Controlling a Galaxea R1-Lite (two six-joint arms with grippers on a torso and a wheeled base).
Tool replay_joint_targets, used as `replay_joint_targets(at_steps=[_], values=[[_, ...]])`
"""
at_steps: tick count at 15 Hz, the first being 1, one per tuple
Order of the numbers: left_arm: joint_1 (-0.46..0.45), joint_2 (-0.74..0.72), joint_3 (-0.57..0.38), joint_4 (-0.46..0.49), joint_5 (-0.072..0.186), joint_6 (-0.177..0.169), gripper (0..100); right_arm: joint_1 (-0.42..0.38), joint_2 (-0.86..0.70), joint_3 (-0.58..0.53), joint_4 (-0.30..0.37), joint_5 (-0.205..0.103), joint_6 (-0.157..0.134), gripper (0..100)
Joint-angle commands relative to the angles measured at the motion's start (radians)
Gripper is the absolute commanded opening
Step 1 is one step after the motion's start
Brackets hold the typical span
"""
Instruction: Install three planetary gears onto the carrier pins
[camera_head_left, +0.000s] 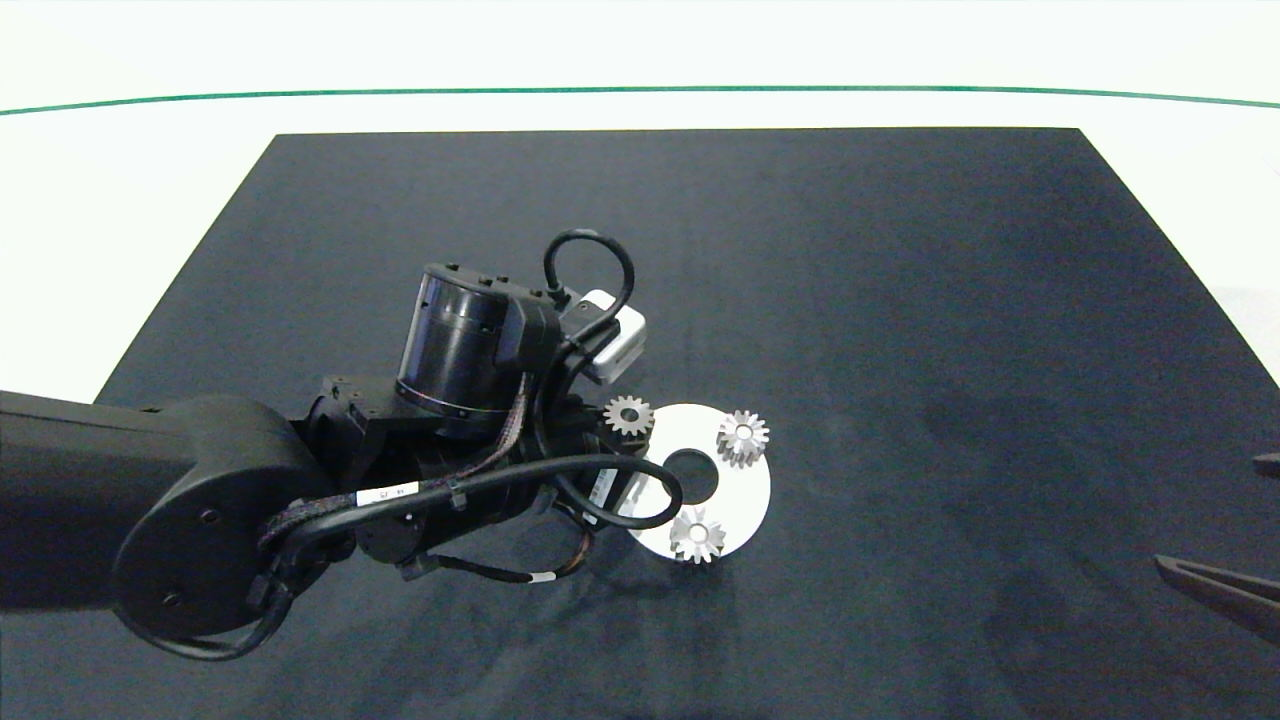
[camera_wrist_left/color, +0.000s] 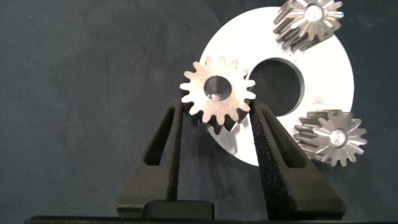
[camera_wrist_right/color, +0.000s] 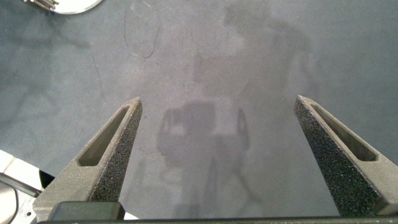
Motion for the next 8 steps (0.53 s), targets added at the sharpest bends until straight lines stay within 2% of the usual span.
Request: replay_joint_targets(at_steps=[1, 8], values=[[0.001, -0.002, 0.001, -0.002, 0.004, 0.0, 1, 0.0, 0.003, 0.001, 0.002, 0.0, -0.002, 100], [-0.008, -0.001, 0.007, -0.004, 0.004, -0.003, 1, -0.001, 0.006, 0.001, 0.001, 0.0, -0.002, 100]])
